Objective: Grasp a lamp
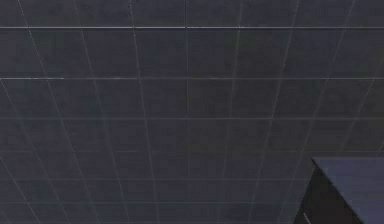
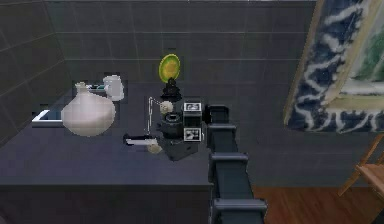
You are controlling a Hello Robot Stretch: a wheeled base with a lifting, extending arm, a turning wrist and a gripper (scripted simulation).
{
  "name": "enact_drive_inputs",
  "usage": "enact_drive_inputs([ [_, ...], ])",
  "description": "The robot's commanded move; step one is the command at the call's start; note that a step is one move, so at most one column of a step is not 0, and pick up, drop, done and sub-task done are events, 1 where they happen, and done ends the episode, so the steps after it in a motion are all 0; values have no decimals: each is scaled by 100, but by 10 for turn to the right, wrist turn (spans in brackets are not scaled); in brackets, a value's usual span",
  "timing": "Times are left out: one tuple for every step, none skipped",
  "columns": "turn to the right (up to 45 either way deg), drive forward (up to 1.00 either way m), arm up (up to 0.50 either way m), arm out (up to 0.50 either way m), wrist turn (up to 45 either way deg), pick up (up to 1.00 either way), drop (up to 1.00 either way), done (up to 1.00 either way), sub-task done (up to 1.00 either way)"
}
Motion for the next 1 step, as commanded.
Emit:
enact_drive_inputs([
  [0, 0, 6, 0, 0, 0, 0, 0, 0],
])
